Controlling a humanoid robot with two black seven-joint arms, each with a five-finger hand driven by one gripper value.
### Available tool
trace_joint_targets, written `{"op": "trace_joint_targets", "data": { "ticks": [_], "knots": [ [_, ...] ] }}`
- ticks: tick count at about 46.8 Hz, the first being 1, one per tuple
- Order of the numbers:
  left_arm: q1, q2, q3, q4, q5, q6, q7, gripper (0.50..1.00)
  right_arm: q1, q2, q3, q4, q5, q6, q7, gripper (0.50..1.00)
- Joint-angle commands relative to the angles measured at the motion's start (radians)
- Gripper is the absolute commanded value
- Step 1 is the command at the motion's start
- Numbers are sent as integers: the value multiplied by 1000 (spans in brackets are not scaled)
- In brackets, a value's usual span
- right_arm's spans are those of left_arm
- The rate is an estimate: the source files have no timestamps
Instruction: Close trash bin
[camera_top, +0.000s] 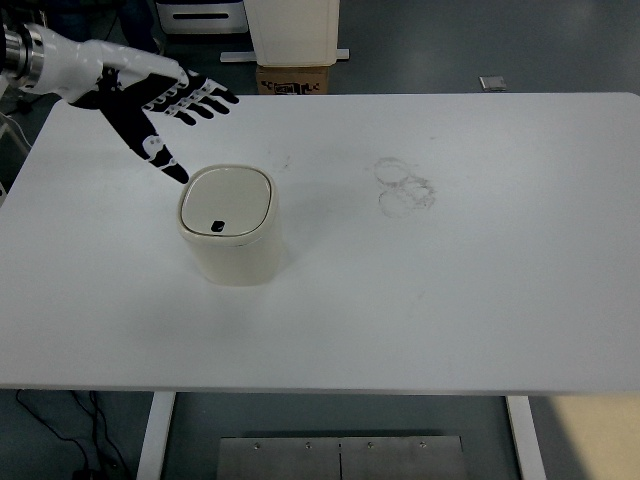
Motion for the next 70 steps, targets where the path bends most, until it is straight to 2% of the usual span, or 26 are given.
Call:
{"op": "trace_joint_targets", "data": {
  "ticks": [1,8,16,18,21,27,31,35,41,48,54,61,70],
  "knots": [
    [58,-17,-94,85,-89,36,-140,1000,0,0,0,0,0,-1,0,991],
    [196,-53,-191,204,-222,65,-387,1000,0,0,0,0,0,-1,0,991],
    [319,-61,-194,219,-216,211,-650,1000,0,0,0,0,0,1,0,991],
    [339,-63,-194,236,-210,226,-689,1000,0,0,0,1,0,-1,0,991],
    [368,-92,-195,295,-213,226,-720,1000,0,0,0,0,0,1,0,991],
    [440,-208,-244,458,-302,225,-735,1000,0,0,0,0,0,1,0,991],
    [480,-231,-269,529,-434,237,-731,1000,0,0,0,0,0,1,0,991],
    [513,-254,-271,549,-500,240,-729,1000,0,0,0,0,0,-1,0,991],
    [560,-317,-287,590,-529,237,-727,1000,0,0,0,0,0,1,0,991],
    [632,-415,-332,714,-572,217,-724,1000,0,0,0,0,-3,1,0,991],
    [674,-498,-343,814,-580,182,-691,1000,1,0,0,1,-3,1,0,991],
    [698,-543,-393,882,-580,145,-672,1000,1,0,0,1,-1,-1,0,991],
    [707,-558,-422,896,-580,148,-658,1000,0,0,0,1,-3,1,0,991]
  ]
}}
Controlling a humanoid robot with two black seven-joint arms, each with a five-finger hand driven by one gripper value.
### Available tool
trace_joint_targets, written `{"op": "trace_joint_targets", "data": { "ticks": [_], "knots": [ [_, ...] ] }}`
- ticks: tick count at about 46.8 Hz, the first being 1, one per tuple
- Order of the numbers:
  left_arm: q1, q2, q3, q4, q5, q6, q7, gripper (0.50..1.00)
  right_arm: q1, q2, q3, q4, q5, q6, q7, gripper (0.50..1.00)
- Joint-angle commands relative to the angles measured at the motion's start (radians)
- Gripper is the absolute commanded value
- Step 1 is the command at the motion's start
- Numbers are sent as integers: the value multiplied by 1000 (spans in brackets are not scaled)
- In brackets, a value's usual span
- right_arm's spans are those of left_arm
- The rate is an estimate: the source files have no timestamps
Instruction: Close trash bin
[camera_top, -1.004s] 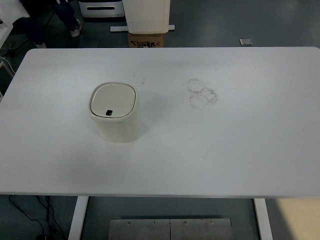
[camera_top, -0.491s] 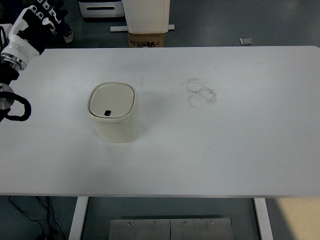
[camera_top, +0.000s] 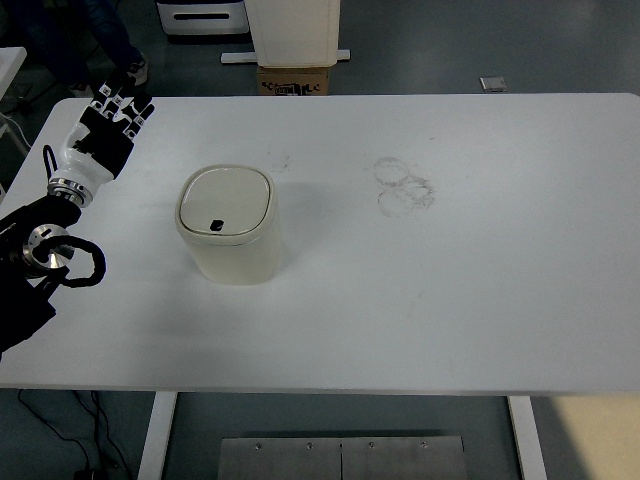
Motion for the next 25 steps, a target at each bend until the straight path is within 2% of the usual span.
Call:
{"op": "trace_joint_targets", "data": {
  "ticks": [1,25],
  "knots": [
    [8,0,-3,1,1,2,1,1000,0,0,0,0,-1,0,0,991],
    [10,3,-4,0,1,6,1,1000,0,0,2,0,2,-1,2,991]
  ]
}}
